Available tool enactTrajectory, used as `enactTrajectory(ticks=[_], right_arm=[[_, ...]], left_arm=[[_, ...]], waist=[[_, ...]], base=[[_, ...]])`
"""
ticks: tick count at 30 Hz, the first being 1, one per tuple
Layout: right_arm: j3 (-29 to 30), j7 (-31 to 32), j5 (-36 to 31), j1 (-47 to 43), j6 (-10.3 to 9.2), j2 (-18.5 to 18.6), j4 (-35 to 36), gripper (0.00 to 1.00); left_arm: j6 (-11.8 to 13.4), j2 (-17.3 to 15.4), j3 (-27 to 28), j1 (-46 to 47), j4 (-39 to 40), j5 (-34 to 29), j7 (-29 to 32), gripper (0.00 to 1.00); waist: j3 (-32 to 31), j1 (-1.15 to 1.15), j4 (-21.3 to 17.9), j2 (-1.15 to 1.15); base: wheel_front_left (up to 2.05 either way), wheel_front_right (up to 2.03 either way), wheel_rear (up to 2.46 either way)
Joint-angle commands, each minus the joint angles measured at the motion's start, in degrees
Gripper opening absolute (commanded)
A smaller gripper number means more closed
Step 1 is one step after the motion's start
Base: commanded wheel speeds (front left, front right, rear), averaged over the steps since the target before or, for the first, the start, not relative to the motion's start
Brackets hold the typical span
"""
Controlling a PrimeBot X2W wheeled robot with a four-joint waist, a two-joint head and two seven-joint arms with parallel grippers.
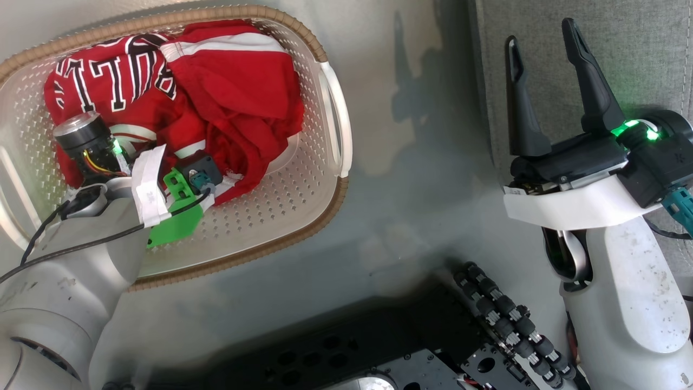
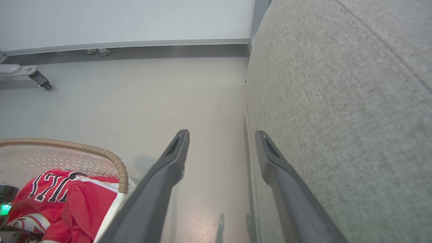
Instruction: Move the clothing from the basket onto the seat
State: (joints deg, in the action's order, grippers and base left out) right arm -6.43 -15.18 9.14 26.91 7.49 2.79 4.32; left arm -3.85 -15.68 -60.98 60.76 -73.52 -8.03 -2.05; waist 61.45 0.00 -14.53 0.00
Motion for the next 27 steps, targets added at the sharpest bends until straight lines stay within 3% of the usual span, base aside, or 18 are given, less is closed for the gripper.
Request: enactTrajectory(ticks=[1,14,27], right_arm=[[0.1,0.04,0.88,0.72,0.0,0.19,-0.77,1.0],[-0.68,0.01,2.48,0.78,-0.02,0.23,-1.57,1.0],[-0.03,0.01,1.11,-3.93,-0.02,0.2,-4.56,1.0]], left_arm=[[0.33,-1.16,-0.05,0.43,-0.5,0.47,0.92,0.0],[1.25,-1.16,0.69,-2.3,-0.41,3.36,0.91,0.0],[1.47,2.9,4.52,-10.8,-0.36,10.84,-5.95,0.0]], waist=[[-0.05,0.0,-0.04,0.0],[-3.67,0.0,-0.56,0.0],[-19.26,0.0,1.42,0.0]], base=[[0.0,0.0,0.0],[0.0,0.0,0.0],[0.0,0.0,0.0]])
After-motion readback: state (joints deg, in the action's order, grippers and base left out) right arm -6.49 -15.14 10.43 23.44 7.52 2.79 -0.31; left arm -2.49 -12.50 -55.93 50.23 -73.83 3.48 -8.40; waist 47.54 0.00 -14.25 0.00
